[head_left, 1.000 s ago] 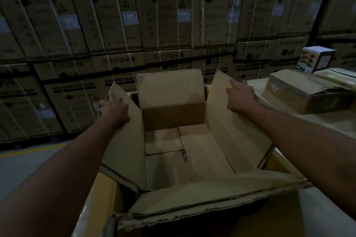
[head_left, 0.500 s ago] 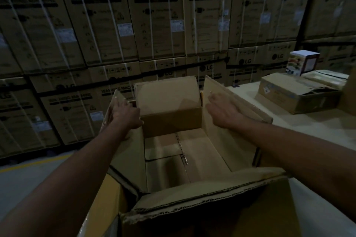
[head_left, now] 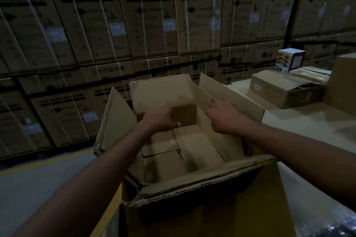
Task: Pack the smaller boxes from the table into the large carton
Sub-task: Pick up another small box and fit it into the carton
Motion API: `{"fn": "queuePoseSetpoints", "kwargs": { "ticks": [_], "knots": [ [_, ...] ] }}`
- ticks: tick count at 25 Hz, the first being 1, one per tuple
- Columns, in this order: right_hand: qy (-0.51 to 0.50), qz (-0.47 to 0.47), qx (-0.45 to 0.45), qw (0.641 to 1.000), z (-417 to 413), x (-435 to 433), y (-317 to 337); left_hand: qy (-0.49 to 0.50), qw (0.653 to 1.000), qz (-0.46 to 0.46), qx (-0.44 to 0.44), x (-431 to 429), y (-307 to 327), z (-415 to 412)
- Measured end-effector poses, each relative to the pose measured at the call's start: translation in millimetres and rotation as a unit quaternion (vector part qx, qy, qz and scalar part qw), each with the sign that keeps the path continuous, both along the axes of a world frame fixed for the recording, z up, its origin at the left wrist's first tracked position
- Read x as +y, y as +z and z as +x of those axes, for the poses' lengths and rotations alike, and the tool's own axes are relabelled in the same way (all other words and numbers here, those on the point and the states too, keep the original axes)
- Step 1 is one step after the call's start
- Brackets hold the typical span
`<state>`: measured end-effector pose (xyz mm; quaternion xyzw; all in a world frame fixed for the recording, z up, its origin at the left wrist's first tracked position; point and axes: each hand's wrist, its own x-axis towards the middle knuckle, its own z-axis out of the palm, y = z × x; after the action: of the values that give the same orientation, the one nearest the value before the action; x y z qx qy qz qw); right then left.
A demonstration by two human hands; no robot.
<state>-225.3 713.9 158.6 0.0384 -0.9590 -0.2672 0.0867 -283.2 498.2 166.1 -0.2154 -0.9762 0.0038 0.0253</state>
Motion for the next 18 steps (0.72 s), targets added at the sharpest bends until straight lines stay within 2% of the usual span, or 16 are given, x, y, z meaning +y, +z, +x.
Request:
{"fn": "queuePoseSetpoints", "kwargs": {
  "ticks": [2, 5, 8, 10, 12, 14, 18],
  "knots": [
    [-0.023, 0.002, 0.045, 0.999, 13, 16, 3, -0.024, 0.999, 0.027, -0.031, 15, 1, 12],
    [-0.099, -0.022, 0.033, 0.994, 25, 54, 3, -0.067, 0.992, 0.071, -0.079, 52, 9, 25],
    [-0.072, -0.053, 0.019, 0.996, 37, 88, -5, -0.102, 0.986, 0.088, -0.101, 96, 17, 40],
    [-0.055, -0.115, 0.072, 0.989, 40, 100, -8, -0.107, 0.98, 0.096, -0.138, 121, 18, 49],
    [-0.081, -0.263, 0.12, 0.954, 42, 110, -8, -0.115, 0.974, 0.082, -0.174, 145, 17, 56],
    [-0.102, -0.435, 0.122, 0.886, 43, 118, -8, -0.114, 0.97, 0.073, -0.204, 165, 14, 65],
    [-0.106, -0.562, 0.095, 0.815, 50, 140, -9, -0.099, 0.971, 0.056, -0.211, 192, -2, 80]
  ]
}}
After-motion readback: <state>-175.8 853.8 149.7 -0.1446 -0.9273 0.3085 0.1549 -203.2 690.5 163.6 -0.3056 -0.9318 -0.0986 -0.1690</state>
